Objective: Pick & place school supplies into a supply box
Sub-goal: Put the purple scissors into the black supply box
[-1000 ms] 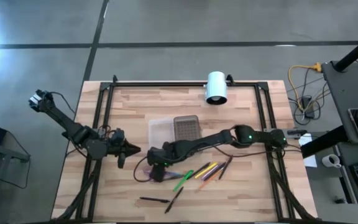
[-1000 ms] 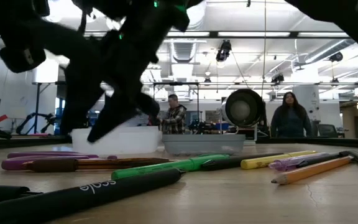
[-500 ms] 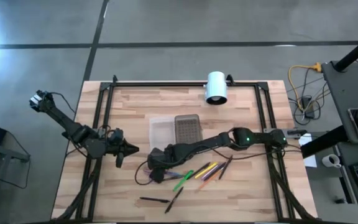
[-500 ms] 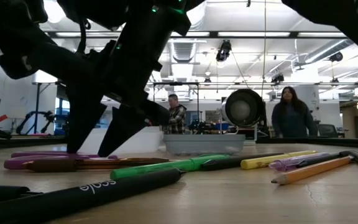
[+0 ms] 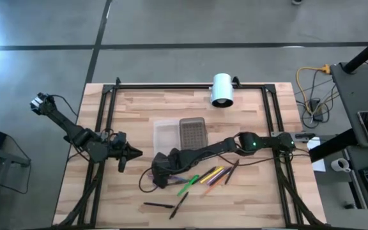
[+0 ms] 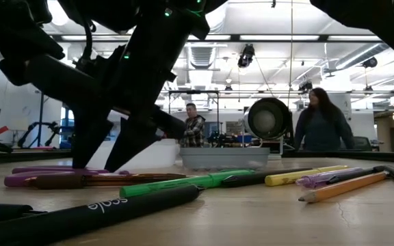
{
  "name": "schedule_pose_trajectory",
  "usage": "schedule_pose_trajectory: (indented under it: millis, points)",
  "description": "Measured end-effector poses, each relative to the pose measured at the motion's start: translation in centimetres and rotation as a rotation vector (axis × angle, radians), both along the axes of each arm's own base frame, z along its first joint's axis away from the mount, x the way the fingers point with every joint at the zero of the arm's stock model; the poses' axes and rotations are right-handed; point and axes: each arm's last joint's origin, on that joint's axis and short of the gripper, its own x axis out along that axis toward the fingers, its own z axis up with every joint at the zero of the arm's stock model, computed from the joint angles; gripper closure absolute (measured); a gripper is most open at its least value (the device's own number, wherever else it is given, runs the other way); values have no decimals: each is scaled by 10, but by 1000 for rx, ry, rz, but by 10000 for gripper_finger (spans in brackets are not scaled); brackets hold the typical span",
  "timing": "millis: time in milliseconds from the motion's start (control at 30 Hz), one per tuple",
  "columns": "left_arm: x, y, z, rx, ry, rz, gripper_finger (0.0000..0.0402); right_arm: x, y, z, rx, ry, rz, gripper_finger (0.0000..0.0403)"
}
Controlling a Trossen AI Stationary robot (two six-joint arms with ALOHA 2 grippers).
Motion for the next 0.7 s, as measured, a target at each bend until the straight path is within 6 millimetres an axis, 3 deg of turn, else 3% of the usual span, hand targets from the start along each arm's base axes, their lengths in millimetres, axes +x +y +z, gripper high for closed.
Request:
schedule_pose_trajectory:
  millis: [233,700]
  points:
    - [0,0,0,4,5,0,379,0,1,-18,-38,26,-5,278]
    - [-2,1,-3,25,33,1,379,-4,7,-22,-50,53,-1,360]
